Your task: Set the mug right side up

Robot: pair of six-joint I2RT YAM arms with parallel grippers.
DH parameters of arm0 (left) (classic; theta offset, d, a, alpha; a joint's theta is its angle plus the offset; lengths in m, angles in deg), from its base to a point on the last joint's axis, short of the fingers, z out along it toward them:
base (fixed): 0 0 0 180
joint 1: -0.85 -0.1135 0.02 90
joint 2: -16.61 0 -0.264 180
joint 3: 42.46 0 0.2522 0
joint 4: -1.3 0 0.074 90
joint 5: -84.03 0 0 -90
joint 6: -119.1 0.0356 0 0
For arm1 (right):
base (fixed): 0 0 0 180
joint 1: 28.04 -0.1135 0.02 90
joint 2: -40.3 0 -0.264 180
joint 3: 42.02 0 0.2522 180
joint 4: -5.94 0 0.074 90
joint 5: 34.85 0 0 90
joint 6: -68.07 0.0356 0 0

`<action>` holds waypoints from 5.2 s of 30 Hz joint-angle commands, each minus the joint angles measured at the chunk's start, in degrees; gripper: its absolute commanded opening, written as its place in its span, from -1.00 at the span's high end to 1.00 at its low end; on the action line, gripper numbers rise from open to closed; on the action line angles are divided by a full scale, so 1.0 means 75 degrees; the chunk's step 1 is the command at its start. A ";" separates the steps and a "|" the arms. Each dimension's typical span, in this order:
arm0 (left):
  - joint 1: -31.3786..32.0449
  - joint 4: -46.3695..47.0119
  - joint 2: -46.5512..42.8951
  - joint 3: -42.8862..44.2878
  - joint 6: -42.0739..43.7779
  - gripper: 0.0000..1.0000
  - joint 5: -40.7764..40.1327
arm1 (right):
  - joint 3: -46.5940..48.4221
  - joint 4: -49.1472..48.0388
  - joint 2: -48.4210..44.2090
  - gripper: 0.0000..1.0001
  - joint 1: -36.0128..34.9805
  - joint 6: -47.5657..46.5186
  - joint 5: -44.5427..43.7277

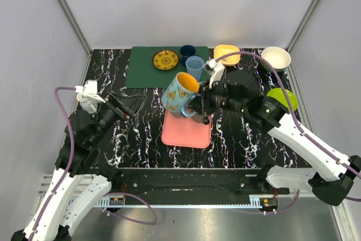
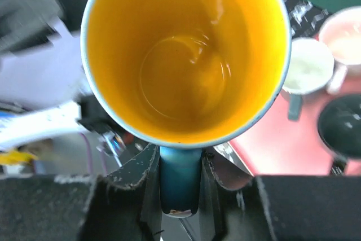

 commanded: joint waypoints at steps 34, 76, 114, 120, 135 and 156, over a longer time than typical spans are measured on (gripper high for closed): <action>-0.0043 -0.2157 -0.1436 -0.0598 0.0911 -0.55 -0.1988 | -0.2442 -0.2415 0.2285 1.00 -0.2187 -0.1598 -0.4047; -0.3956 -0.2848 0.3144 0.0386 0.2351 -0.68 -0.2818 | -0.1446 -0.0927 -0.1393 -0.75 -0.2199 -0.1399 -0.3895; -0.5785 0.1054 0.7974 0.0879 0.3981 -0.18 -0.2515 | -0.2395 -0.1455 -0.2155 -0.78 -0.2175 -0.1446 -0.4762; -0.5867 0.1382 0.8115 0.0726 0.3888 -0.11 -0.2433 | -0.2442 -0.1513 -0.2073 -0.79 -0.2175 -0.1423 -0.4785; -0.6055 0.1277 0.7974 0.0773 0.3759 0.61 -0.2339 | -0.2559 -0.1596 -0.2038 -0.78 -0.2175 -0.1423 -0.4832; -0.4650 0.1018 0.3924 -0.0199 0.1442 1.00 -0.0817 | -0.2595 -0.1935 -0.1616 -0.77 -0.2175 -0.0838 -0.4329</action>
